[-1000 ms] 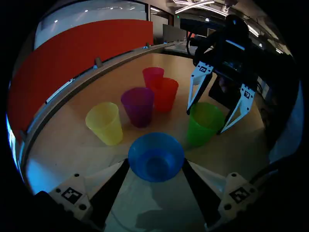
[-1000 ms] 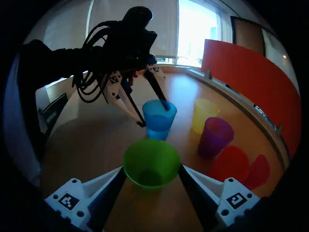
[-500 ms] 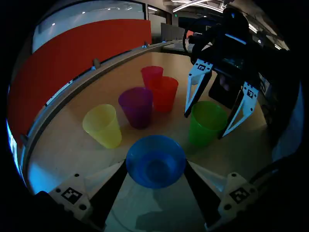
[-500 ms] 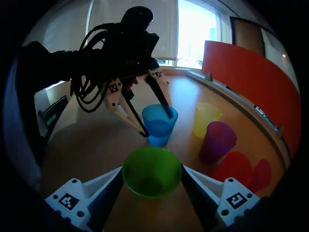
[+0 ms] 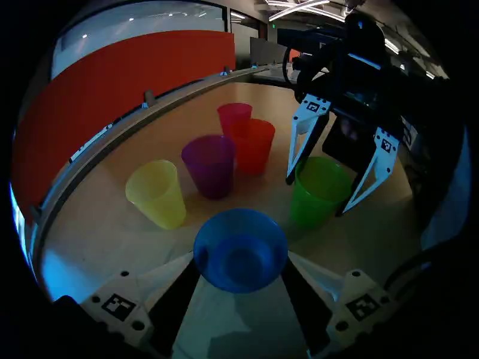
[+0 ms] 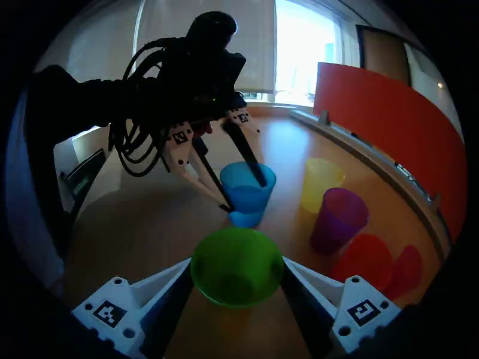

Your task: Pour water

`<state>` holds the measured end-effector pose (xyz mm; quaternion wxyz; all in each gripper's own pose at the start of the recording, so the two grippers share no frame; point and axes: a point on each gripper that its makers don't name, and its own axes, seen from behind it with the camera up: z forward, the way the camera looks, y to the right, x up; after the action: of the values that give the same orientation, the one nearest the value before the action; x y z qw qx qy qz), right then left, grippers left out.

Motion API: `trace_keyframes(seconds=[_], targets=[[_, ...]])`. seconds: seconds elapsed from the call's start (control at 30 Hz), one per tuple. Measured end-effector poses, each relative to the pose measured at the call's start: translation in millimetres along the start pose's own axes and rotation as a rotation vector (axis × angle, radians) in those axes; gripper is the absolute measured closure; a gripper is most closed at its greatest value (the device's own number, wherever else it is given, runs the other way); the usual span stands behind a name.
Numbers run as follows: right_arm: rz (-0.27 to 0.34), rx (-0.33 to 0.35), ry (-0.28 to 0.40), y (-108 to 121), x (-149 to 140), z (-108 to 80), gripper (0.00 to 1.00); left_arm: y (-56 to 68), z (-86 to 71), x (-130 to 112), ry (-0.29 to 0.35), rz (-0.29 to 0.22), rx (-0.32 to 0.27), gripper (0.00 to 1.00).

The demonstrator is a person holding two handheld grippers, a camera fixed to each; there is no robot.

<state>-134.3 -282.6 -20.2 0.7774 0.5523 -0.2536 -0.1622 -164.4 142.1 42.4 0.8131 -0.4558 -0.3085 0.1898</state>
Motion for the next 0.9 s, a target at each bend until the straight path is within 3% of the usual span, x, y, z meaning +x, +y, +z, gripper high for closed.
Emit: trace_keyframes(seconds=[0.3, 0.5, 0.7, 0.9], targets=[[0.01, -0.009, 0.013, 1, 5, -4.4, 0.07, 0.7, -1.5, 2, 0.017, -0.031, -0.001, 0.15], [0.022, -0.031, 0.03, 7, 13, -14.6, 0.07, -6.7, -8.8, 9, 0.046, -0.056, 0.031, 0.15], [0.021, -0.062, 0.052, 11, 26, -29.0, 0.07, -8.3, -22.4, 28, 0.088, -0.06, 0.064, 0.15], [0.019, -0.088, 0.086, 11, 43, -45.9, 0.07, -3.2, -38.4, 58, 0.174, -0.068, 0.076, 0.15]])
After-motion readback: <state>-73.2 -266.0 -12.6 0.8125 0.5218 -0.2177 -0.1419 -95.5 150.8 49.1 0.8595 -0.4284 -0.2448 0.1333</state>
